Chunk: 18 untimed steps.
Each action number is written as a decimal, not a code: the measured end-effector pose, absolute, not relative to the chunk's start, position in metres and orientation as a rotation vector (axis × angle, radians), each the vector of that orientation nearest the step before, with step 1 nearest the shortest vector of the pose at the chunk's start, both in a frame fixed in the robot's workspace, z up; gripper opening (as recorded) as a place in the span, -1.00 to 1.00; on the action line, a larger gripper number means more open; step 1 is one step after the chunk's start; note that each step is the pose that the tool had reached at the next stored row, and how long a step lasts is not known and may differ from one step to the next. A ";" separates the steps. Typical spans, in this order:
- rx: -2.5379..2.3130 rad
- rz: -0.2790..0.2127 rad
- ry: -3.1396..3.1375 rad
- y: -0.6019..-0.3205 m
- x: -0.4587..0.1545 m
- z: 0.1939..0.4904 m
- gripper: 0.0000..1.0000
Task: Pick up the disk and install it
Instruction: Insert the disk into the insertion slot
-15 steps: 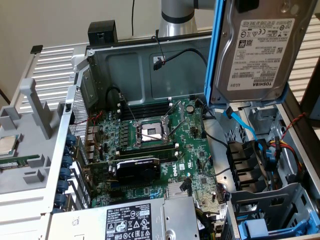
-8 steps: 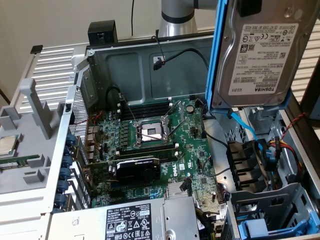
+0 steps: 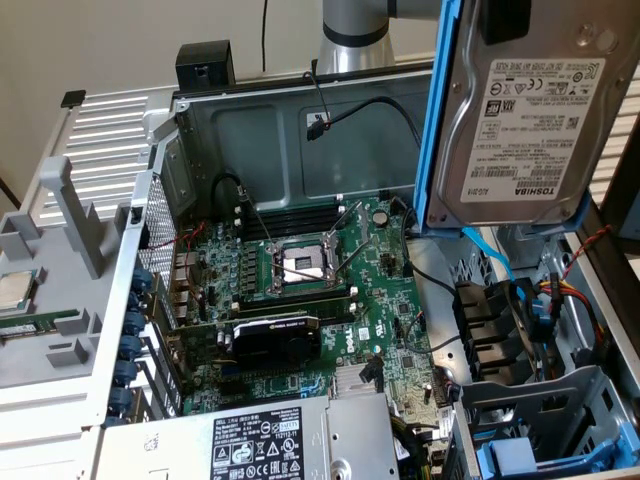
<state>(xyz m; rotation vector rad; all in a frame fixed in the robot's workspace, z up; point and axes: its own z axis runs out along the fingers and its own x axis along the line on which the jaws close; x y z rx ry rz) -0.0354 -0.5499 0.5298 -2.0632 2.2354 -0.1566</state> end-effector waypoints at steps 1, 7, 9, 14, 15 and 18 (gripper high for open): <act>-2.062 -0.157 2.237 -0.550 -0.035 0.530 -0.26; -2.055 -0.160 2.245 -0.555 -0.035 0.530 -0.26; -2.053 -0.160 2.247 -0.557 -0.034 0.530 -0.26; -2.042 -0.161 2.258 -0.562 -0.034 0.530 -0.26; -2.040 -0.161 2.261 -0.563 -0.034 0.530 -0.26; -2.033 -0.162 2.267 -0.566 -0.034 0.530 -0.26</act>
